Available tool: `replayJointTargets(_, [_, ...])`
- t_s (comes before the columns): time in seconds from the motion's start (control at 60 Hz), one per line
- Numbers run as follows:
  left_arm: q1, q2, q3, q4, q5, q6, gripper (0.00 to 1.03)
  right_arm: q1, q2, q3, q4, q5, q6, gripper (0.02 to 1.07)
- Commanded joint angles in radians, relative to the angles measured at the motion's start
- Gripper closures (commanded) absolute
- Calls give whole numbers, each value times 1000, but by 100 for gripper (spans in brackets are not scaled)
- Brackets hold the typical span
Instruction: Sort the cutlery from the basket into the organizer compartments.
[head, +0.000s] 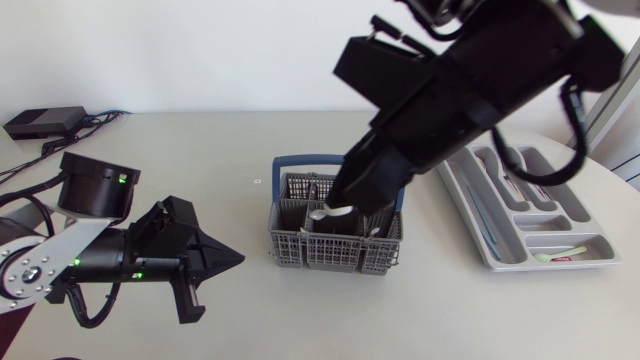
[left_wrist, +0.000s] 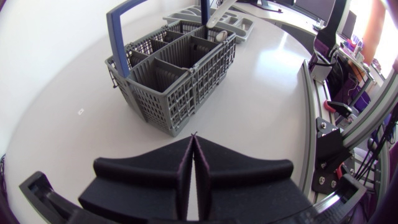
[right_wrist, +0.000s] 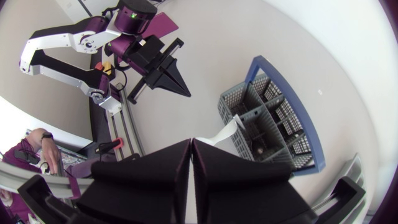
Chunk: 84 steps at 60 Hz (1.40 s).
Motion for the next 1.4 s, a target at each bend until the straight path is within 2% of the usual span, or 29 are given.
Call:
replayJointTargets(0.0, [-7, -21, -8, -10, 8, -2, 100, -41, -73, -8, -62, -5, -17, 101])
replayJointTargets(0.267, [-18, -16, 15, -18, 2, -13, 100, -246, -248, -133, -225, 49, -87, 101])
replayJointTargets(0.417, [-44, -15, 39, -20, -16, -27, 100, -418, -343, -236, -243, 167, -140, 101])
replayJointTargets(0.5, [-69, -12, 56, -20, -29, -41, 100, -535, -377, -304, -220, 187, -192, 101])
replayJointTargets(0.583, [-92, 10, 84, -20, -35, -53, 100, -651, -421, -397, -130, 241, -236, 101])
replayJointTargets(0.65, [-113, 39, 114, -18, -53, -59, 100, -736, -441, -489, -30, 330, -267, 101])
replayJointTargets(0.717, [-129, 63, 142, -18, -59, -70, 100, -817, -446, -557, 51, 359, -305, 101])
replayJointTargets(0.933, [-211, 125, 226, -18, -116, -108, 100, -1073, -355, -681, 300, 360, -403, 101])
replayJointTargets(1.383, [-310, 197, 335, -58, -205, -146, 100, -1279, -38, -739, 631, 354, -420, 101])
